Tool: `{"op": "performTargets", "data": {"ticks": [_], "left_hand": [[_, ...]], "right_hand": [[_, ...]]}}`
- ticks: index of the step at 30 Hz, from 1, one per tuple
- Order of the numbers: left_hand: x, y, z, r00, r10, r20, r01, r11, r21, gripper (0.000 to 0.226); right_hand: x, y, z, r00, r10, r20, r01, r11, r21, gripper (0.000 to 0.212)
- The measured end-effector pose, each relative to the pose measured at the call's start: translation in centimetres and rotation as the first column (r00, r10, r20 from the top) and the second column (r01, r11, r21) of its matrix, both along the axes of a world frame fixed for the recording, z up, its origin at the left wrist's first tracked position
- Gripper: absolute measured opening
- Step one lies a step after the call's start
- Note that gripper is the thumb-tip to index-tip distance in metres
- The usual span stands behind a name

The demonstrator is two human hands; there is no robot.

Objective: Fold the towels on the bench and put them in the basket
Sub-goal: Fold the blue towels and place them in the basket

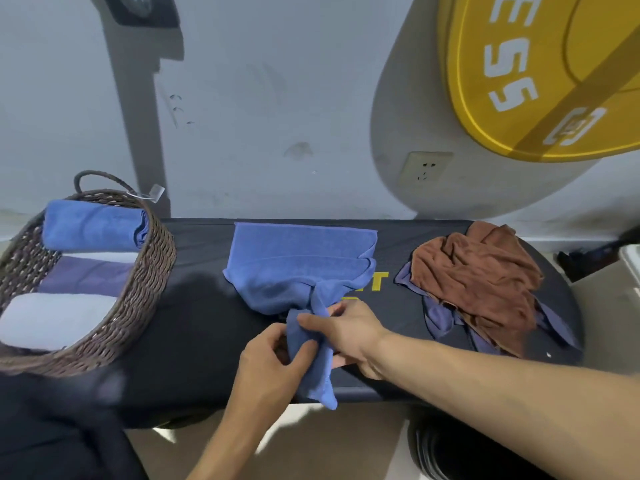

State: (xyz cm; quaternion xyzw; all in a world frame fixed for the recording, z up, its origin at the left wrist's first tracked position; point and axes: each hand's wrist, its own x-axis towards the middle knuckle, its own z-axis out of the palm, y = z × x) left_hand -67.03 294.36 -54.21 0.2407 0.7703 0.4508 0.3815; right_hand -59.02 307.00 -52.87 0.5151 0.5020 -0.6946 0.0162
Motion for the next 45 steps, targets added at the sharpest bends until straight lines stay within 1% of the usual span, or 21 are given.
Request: {"op": "performTargets", "data": {"ticks": [2,5,7,8,10,12,15,18,20,21,22,24,26,29,32,36,39,41,43,44,45], "left_hand": [[1.1,-0.4,0.8,0.998,-0.015,0.064,0.012,0.999,0.048,0.012],[2.8,-1.7,1.1,0.992,-0.033,0.119,0.024,0.997,0.076,0.036],[3.8,-2.2,0.8,0.989,-0.055,0.134,0.046,0.997,0.064,0.040],[4.3,-2.3,0.6,0.985,-0.048,0.165,0.039,0.997,0.059,0.037],[5.0,-2.5,0.2,0.974,-0.045,0.224,0.031,0.997,0.067,0.024],[5.4,-2.6,-0.2,0.973,-0.073,0.221,0.059,0.996,0.068,0.009],[5.5,-3.0,-0.1,0.977,-0.093,0.191,0.086,0.995,0.043,0.006],[5.7,-2.9,0.4,0.983,-0.091,0.159,0.090,0.996,0.017,0.010],[5.9,-2.8,0.7,0.988,-0.065,0.143,0.064,0.998,0.013,0.010],[6.0,-2.8,0.8,0.990,-0.046,0.130,0.044,0.999,0.015,0.010],[6.1,-2.7,0.9,0.992,-0.019,0.125,0.016,1.000,0.025,0.011],[6.4,-2.5,1.2,0.986,0.069,0.149,-0.078,0.995,0.057,0.012],[6.7,-2.2,1.6,0.963,0.150,0.225,-0.173,0.981,0.089,0.014],[7.0,-2.0,2.2,0.926,0.163,0.341,-0.233,0.957,0.175,0.015],[7.1,-2.4,2.5,0.950,0.111,0.292,-0.185,0.954,0.236,0.017],[7.7,-3.6,2.4,0.944,-0.042,0.328,-0.075,0.939,0.335,0.035],[8.5,-3.9,2.6,0.973,-0.046,0.227,-0.046,0.922,0.384,0.023],[8.5,-3.8,2.7,0.987,0.052,0.152,-0.108,0.918,0.382,0.008],[8.1,-3.7,2.9,0.985,0.127,0.121,-0.165,0.905,0.392,0.005],[7.8,-3.7,3.1,0.981,0.154,0.114,-0.187,0.897,0.399,0.005],[7.5,-3.6,3.3,0.979,0.172,0.110,-0.202,0.891,0.408,0.004]], "right_hand": [[1.1,-0.3,0.3,1.000,0.008,0.030,-0.008,1.000,0.028,0.020],[2.9,-0.5,0.6,0.998,-0.053,0.032,0.050,0.996,0.068,0.014],[4.3,-0.3,1.1,0.995,-0.101,-0.005,0.101,0.994,0.040,0.012],[4.9,-0.2,1.5,0.997,-0.071,-0.017,0.072,0.997,0.032,0.009],[6.1,0.1,2.4,0.995,0.096,0.001,-0.096,0.993,0.066,0.003],[6.9,0.7,3.0,0.983,0.178,0.039,-0.181,0.975,0.127,0.006],[8.1,1.9,3.7,0.989,0.093,0.116,-0.117,0.968,0.222,0.006],[8.9,2.5,4.3,0.979,0.058,0.197,-0.117,0.945,0.306,0.017],[9.3,2.2,5.1,0.906,0.191,0.379,-0.354,0.832,0.427,0.041],[9.4,1.8,5.5,0.817,0.296,0.494,-0.528,0.729,0.435,0.056],[9.4,1.2,6.0,0.728,0.390,0.563,-0.652,0.646,0.396,0.067],[9.4,-0.6,6.7,0.638,0.534,0.554,-0.749,0.598,0.286,0.078],[9.3,-2.2,6.9,0.674,0.568,0.472,-0.728,0.617,0.298,0.075],[8.8,-2.8,7.1,0.803,0.475,0.361,-0.595,0.683,0.424,0.055],[8.4,-1.9,7.8,0.864,0.420,0.278,-0.503,0.723,0.474,0.040],[8.4,-0.6,8.4,0.959,0.272,0.076,-0.278,0.869,0.409,0.034],[7.9,-0.1,8.3,0.979,0.205,0.009,-0.193,0.906,0.377,0.037],[7.8,-0.1,8.2,0.975,0.222,0.003,-0.209,0.915,0.346,0.038],[8.0,-0.3,8.3,0.942,0.325,0.081,-0.333,0.878,0.344,0.035],[8.2,-0.4,8.6,0.899,0.408,0.161,-0.438,0.813,0.384,0.033],[8.3,-0.4,9.0,0.833,0.487,0.264,-0.552,0.700,0.452,0.032]]}}
